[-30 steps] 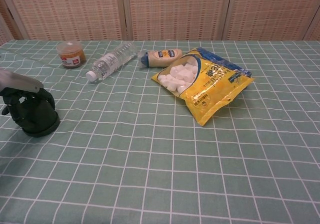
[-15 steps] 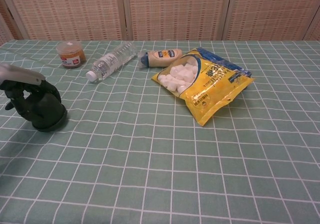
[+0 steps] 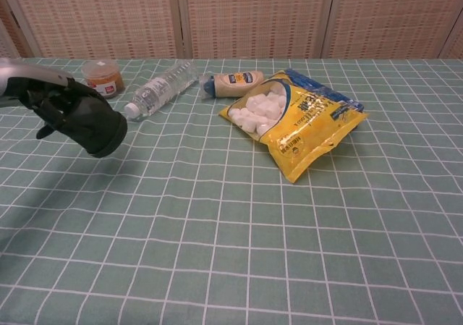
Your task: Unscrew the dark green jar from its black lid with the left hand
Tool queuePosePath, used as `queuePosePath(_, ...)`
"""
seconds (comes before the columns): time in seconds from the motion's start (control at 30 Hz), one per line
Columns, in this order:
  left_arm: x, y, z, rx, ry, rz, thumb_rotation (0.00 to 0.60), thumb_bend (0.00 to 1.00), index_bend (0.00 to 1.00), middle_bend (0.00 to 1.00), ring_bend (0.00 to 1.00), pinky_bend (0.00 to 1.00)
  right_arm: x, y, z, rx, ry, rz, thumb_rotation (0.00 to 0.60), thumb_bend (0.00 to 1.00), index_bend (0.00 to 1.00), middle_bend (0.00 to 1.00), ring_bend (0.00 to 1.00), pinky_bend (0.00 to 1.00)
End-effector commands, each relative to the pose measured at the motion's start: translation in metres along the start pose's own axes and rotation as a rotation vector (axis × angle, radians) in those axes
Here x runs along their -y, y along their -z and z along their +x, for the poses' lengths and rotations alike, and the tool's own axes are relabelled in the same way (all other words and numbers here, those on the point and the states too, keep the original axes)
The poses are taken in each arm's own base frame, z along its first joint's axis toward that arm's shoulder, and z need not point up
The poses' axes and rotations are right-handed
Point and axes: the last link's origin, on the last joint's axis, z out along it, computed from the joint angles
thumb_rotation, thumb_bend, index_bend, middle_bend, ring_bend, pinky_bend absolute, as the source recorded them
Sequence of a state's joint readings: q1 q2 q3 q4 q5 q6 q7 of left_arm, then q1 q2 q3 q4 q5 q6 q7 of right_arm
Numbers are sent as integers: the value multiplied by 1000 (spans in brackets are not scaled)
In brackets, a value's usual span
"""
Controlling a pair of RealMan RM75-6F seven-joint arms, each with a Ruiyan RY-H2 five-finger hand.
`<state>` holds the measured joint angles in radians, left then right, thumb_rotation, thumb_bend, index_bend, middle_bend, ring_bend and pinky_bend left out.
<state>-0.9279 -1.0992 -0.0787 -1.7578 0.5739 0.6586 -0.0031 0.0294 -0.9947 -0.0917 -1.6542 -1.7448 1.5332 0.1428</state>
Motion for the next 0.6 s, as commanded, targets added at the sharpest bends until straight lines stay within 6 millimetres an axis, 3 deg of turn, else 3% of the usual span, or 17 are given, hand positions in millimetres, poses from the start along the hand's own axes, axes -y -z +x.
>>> queuePosePath(0.03, -8, 15, 29, -136, 608, -239, 600, 501, 764, 722, 562, 699, 1, 0, -1, 4, -5, 1, 600, 181, 0, 0, 0, 0)
queuePosePath(0.23, 0, 25, 42, -132, 912, -360, 600, 502, 769, 721, 565, 703, 2, 1, -1, 9, -11, 6, 600, 181, 0, 0, 0, 0)
queuePosePath(0.47, 5, 24, 46, -118, 888, -400, 600, 509, 778, 728, 575, 715, 2, 2, -1, 7, -13, 8, 600, 181, 0, 0, 0, 0)
queuePosePath(0.6, 12, 23, 38, -95, 735, -361, 600, 521, 784, 734, 582, 726, 2, 2, 1, 0, -18, 9, 600, 181, 0, 0, 0, 0)
